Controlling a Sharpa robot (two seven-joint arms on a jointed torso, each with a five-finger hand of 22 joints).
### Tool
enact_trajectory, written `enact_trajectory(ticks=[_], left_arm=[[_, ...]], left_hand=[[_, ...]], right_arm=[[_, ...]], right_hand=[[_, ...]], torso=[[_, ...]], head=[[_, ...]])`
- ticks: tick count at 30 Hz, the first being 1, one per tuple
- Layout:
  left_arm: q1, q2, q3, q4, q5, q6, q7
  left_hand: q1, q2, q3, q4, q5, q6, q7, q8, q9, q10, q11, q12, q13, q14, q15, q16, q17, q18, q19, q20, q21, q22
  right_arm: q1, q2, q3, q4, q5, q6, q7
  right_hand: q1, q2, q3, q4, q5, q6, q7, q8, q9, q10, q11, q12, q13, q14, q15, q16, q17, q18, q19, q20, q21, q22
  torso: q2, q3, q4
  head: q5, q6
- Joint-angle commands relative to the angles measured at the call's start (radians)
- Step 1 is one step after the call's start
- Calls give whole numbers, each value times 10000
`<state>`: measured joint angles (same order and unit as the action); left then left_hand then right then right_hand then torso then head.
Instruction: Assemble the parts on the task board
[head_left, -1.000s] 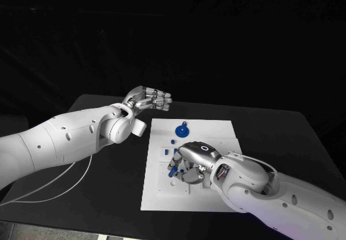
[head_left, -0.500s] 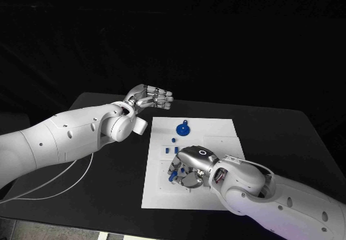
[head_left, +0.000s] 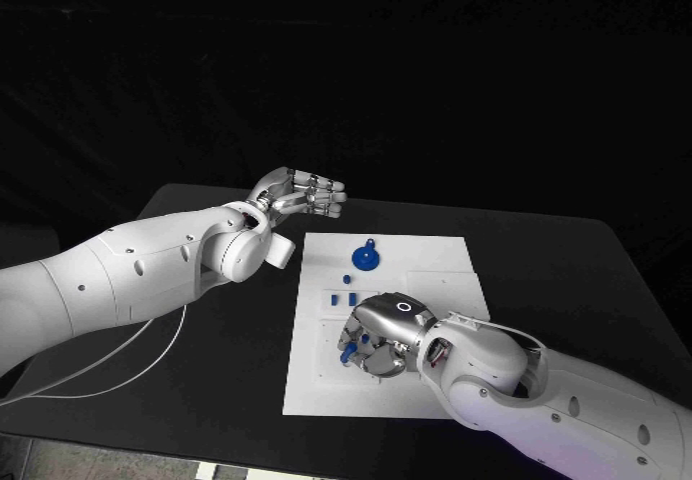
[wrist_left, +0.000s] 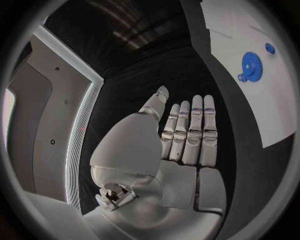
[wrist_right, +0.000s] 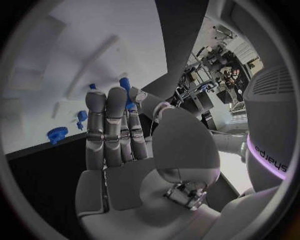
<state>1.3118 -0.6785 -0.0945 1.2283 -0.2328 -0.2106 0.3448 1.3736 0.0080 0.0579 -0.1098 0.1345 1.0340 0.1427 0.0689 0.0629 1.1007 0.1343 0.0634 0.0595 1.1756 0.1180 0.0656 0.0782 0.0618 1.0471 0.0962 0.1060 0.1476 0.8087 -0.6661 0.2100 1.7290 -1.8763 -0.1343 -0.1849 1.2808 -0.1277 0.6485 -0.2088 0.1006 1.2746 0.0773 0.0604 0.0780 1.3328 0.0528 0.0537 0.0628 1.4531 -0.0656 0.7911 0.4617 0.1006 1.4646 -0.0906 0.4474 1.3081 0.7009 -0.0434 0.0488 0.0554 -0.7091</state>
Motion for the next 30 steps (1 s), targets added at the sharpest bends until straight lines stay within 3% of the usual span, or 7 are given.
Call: enact_trajectory(ticks=[1,30], left_arm=[[1,13,8,9,68,138,109],[-8,1,8,23,68,152,101]], left_hand=[[-23,86,13,-70,21,-17,-9,32,-4,-30,0,-23,-7,-66,-21,-21,7,-15,-13,23,33,-11],[-23,86,13,-70,21,-17,-9,32,-4,-30,0,-23,-7,-66,-21,-21,7,-15,-13,23,33,-11]], right_arm=[[-9,-11,-6,3,-307,184,-63],[-15,-79,-38,89,-156,492,13]], right_hand=[[-38,83,23,-71,61,79,-18,39,18,443,-342,64,11,20,-76,-8,18,97,-69,-27,44,485],[-52,117,-16,-115,56,91,-22,38,25,462,-348,65,12,14,-80,-24,20,91,-80,-31,46,480]], torso=[[-1,-3,-1],[-1,-4,0]], head=[[1,-14],[62,-91]])
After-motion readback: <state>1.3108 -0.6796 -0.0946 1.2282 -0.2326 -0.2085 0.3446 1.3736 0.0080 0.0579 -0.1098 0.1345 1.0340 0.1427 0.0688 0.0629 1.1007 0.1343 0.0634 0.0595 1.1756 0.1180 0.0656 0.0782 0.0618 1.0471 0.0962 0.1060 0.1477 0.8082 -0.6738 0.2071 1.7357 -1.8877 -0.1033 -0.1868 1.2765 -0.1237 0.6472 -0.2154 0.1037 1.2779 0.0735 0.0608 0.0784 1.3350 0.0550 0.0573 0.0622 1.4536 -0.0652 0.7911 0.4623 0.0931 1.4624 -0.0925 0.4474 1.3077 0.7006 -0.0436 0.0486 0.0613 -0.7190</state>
